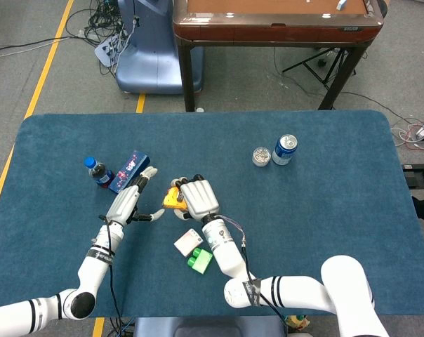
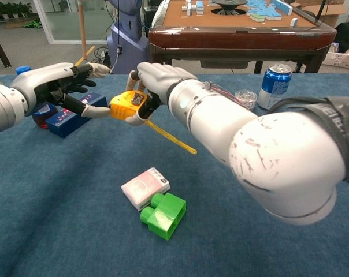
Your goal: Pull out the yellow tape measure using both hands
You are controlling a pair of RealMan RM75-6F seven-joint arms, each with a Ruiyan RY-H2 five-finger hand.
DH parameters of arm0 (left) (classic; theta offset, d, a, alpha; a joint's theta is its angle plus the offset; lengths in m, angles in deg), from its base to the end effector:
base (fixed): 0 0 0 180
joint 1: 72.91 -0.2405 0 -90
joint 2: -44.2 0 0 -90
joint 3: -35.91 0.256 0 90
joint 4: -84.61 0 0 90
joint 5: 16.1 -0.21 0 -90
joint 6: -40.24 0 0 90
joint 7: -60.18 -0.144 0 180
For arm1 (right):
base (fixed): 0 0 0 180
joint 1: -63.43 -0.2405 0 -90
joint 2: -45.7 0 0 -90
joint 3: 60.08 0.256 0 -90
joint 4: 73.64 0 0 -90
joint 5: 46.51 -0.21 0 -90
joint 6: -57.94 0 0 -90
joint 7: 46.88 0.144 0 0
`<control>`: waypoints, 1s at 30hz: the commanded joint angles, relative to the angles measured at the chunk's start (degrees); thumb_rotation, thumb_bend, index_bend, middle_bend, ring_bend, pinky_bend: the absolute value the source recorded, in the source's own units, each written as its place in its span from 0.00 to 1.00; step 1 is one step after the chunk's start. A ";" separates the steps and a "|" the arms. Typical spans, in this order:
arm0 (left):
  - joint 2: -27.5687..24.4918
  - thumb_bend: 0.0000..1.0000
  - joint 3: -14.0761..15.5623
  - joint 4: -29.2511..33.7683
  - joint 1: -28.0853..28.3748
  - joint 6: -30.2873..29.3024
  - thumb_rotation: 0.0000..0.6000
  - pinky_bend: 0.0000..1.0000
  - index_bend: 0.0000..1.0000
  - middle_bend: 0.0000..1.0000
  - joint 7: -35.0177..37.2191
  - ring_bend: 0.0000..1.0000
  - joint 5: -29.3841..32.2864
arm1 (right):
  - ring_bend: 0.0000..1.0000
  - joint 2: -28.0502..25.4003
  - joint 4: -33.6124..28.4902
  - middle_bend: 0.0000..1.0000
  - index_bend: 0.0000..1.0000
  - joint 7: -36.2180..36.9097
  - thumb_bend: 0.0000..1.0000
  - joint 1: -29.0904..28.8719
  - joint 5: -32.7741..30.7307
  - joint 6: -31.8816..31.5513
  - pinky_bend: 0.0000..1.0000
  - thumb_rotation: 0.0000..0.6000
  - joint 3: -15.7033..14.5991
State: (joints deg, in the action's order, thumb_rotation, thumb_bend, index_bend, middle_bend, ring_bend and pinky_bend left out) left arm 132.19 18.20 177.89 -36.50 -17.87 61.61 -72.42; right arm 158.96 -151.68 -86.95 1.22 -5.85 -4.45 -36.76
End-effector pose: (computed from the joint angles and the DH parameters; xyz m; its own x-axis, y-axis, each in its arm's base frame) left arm -0.1443 0.3363 0.0066 -0.1740 0.3187 0.9318 0.9752 -0.0759 0.2081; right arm 0.0169 -0.3446 -0.1019 0.3269 -0.2599 0.9086 -0.9065 -0.3581 0.2237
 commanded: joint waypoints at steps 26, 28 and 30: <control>0.85 0.21 0.02 -2.51 0.58 0.50 1.00 0.00 0.00 0.00 0.48 0.00 1.64 | 0.48 0.86 1.37 0.64 0.65 1.02 0.72 -0.27 -0.54 1.18 0.21 1.00 0.21; 0.79 0.21 0.04 -2.68 0.54 0.51 1.00 0.00 0.00 0.00 0.44 0.00 1.78 | 0.48 0.72 1.19 0.64 0.65 1.05 0.72 -0.20 -0.47 1.20 0.21 1.00 0.12; 0.80 0.21 -0.07 -2.83 0.47 0.45 1.00 0.00 0.00 0.00 0.59 0.00 2.06 | 0.49 0.54 0.87 0.64 0.65 1.05 0.72 -0.09 -0.38 1.17 0.21 1.00 -0.01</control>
State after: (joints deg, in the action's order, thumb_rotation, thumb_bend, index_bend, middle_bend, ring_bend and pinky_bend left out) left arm 132.99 18.16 175.09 -36.01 -17.41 62.16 -70.41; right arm 159.56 -150.72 -85.91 1.09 -6.27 -3.27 -36.71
